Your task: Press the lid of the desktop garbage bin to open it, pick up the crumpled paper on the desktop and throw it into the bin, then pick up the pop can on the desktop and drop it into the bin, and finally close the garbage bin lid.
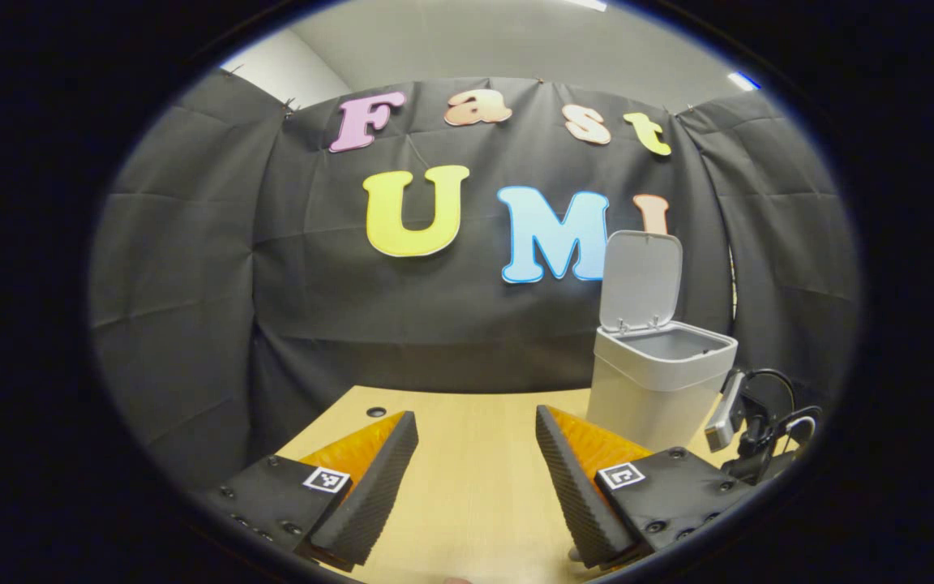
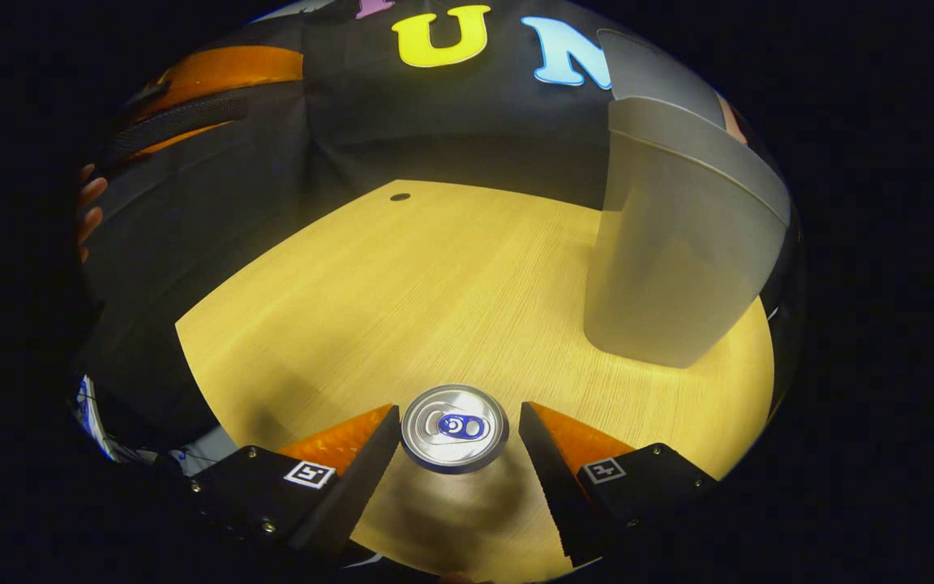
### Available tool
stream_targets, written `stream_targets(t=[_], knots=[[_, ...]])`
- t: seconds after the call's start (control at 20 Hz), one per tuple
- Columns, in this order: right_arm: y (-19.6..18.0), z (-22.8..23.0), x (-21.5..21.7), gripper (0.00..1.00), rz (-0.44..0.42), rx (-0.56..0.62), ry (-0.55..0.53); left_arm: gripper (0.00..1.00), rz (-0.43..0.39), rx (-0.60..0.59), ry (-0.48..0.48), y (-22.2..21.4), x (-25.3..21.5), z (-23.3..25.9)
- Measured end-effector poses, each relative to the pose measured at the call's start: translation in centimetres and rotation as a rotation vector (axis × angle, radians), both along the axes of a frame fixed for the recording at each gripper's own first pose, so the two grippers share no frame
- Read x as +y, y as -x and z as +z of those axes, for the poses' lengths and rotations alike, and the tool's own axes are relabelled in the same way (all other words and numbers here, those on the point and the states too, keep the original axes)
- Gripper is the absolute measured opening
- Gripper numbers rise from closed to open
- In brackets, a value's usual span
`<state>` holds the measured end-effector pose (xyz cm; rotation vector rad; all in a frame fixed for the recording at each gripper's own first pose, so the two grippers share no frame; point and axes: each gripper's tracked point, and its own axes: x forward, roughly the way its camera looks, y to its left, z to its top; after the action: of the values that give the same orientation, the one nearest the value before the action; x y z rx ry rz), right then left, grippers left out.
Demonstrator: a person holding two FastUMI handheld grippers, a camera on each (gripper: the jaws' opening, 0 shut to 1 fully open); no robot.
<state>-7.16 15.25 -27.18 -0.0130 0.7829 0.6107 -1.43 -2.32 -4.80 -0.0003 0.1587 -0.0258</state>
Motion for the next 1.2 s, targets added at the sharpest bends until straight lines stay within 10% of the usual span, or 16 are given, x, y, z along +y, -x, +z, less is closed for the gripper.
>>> stream_targets(t=[0.7,1.2], knots=[[-0.1,-0.9,-0.4,0.85,-0.001,-0.008,0.055,0.95,-0.013,0.013,0.001,-0.2,0.0,-0.2],[-3.6,6.7,-4.0,0.84,-0.126,-0.179,-0.059,0.89,-0.016,0.011,0.021,-0.8,-0.6,-0.5]])
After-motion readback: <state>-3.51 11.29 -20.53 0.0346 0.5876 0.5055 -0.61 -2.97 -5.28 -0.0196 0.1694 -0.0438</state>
